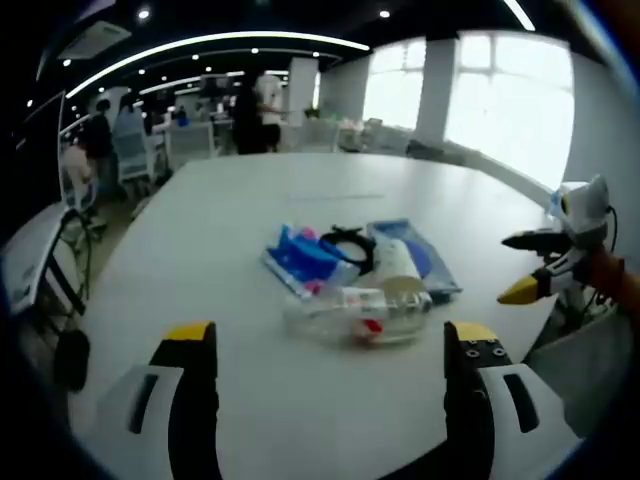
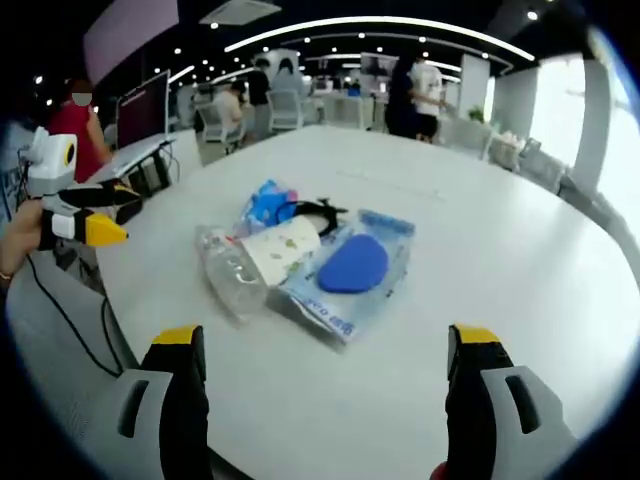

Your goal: Arrange the tabletop items into an orderly group along one side of the table until the central work area is clear of visible clutter.

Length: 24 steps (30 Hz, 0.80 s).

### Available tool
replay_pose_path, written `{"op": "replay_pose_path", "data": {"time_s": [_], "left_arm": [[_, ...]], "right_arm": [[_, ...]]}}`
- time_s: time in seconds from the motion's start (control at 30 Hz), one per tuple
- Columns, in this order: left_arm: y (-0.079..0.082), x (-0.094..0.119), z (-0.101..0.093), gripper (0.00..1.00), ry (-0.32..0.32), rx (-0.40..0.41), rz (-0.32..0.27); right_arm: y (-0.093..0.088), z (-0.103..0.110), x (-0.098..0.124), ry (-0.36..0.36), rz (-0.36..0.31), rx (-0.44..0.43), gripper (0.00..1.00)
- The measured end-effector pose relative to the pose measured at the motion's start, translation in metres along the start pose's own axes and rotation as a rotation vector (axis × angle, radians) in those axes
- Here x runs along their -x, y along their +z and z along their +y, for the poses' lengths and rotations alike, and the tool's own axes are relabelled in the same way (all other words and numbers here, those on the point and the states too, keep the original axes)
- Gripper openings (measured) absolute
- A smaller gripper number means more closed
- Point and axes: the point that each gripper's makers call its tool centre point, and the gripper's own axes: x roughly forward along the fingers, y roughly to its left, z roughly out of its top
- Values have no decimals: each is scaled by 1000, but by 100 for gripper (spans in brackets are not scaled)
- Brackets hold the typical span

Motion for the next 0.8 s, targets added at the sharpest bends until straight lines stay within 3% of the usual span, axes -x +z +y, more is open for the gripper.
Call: {"op": "replay_pose_path", "data": {"time_s": [0.8], "left_arm": [[-2,-2,-3,91,-10,-15,11]], "right_arm": [[0,1,-1,7,-1,-10,99]]}}
